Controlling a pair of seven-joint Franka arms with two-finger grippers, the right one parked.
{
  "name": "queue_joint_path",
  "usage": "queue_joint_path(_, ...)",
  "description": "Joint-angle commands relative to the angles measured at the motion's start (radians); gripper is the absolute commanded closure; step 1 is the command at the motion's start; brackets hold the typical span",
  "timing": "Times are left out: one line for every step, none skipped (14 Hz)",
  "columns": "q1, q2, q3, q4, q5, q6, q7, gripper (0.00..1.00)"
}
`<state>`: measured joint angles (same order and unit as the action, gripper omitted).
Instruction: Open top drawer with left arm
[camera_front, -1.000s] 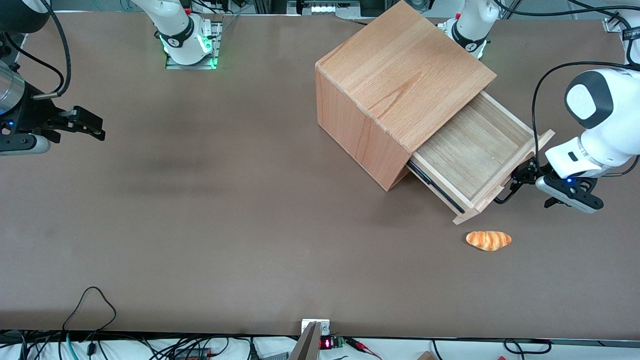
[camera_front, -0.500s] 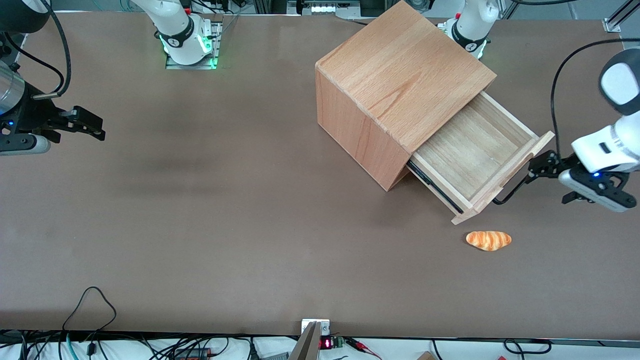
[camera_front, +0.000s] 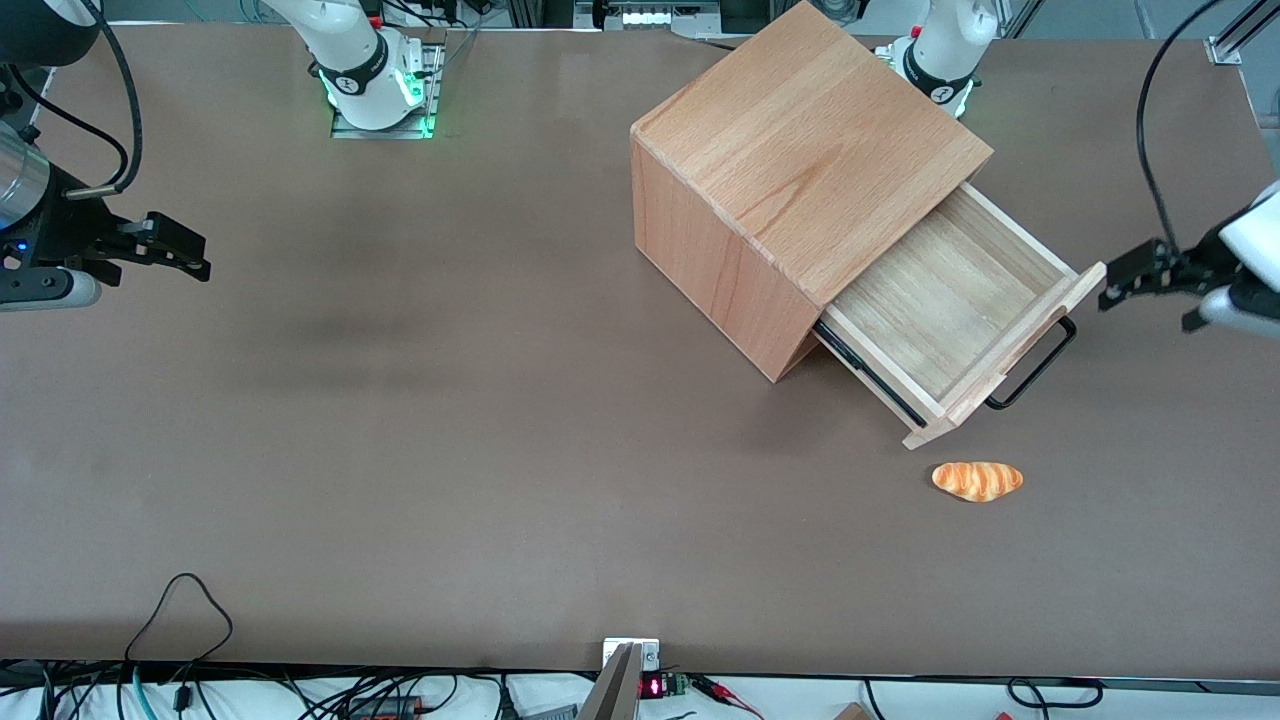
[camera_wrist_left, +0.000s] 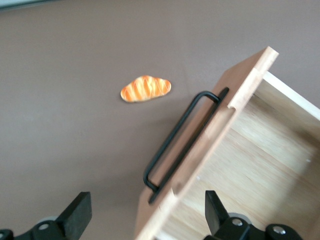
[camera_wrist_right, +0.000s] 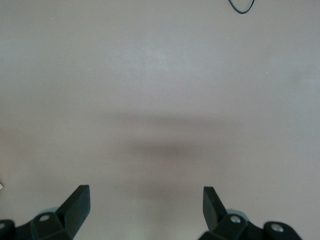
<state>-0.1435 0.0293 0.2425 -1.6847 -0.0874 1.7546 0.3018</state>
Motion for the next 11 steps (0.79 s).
queue_joint_path(-0.008, -0.055, -0.005, -0.007, 0.084, -0.046, -0.079, 0.00)
queue_joint_path(-0.008, -0.063, -0.011, -0.004, 0.116, -0.070, -0.110, 0.00)
queue_joint_path(-0.008, -0.068, -0.015, 0.008, 0.133, -0.098, -0.140, 0.00)
queue_joint_path(-0.008, -0.068, -0.022, 0.017, 0.135, -0.105, -0.150, 0.00)
queue_joint_path(-0.008, -0.068, -0.022, 0.022, 0.133, -0.107, -0.158, 0.00)
queue_joint_path(-0.008, -0.068, -0.022, 0.023, 0.130, -0.106, -0.165, 0.00)
queue_joint_path(-0.008, -0.068, -0.020, 0.025, 0.121, -0.104, -0.165, 0.00)
queue_joint_path(-0.008, -0.066, -0.017, 0.028, 0.117, -0.101, -0.165, 0.00)
queue_joint_path(-0.007, -0.066, -0.017, 0.028, 0.118, -0.101, -0.164, 0.00)
queue_joint_path(-0.008, -0.066, -0.019, 0.028, 0.120, -0.101, -0.164, 0.00)
queue_joint_path(-0.008, -0.065, -0.019, 0.028, 0.124, -0.101, -0.155, 0.00)
